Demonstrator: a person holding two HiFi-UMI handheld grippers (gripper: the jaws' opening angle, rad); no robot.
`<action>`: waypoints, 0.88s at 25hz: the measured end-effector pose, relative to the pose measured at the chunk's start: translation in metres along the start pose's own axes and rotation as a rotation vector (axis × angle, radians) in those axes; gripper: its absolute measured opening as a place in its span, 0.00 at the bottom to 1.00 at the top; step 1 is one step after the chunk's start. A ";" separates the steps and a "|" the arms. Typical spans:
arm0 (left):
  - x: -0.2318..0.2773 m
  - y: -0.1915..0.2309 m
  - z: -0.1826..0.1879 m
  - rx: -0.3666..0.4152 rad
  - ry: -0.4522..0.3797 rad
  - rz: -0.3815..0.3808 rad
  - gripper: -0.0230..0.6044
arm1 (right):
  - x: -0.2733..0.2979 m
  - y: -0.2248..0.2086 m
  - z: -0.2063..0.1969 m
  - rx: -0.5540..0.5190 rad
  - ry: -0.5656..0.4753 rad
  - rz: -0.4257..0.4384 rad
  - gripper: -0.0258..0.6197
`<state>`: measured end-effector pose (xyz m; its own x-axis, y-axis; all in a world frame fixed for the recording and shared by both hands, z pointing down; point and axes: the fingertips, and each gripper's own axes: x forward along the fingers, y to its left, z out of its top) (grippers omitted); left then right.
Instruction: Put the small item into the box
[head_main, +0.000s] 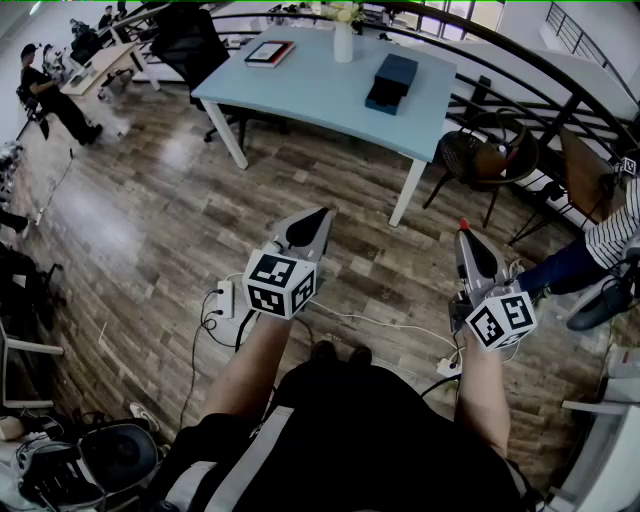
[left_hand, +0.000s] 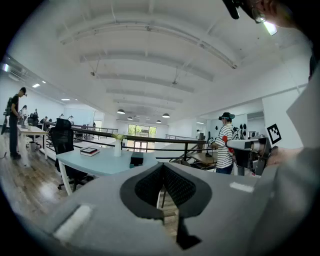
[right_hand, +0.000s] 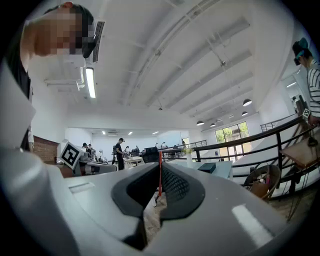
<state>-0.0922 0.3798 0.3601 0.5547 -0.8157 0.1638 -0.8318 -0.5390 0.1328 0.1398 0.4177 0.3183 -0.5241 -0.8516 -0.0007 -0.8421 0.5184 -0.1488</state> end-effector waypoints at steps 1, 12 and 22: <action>0.001 0.003 0.000 0.000 0.002 0.002 0.05 | 0.003 0.001 -0.001 0.001 0.001 0.000 0.06; 0.007 0.009 0.004 0.002 0.005 0.038 0.05 | 0.010 -0.011 -0.011 0.050 0.028 0.043 0.06; 0.001 -0.012 0.001 0.016 0.007 0.071 0.05 | -0.003 -0.027 -0.018 0.117 0.027 0.077 0.06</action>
<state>-0.0815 0.3854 0.3575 0.4940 -0.8508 0.1790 -0.8694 -0.4828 0.1049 0.1621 0.4075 0.3405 -0.5910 -0.8066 0.0099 -0.7796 0.5679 -0.2641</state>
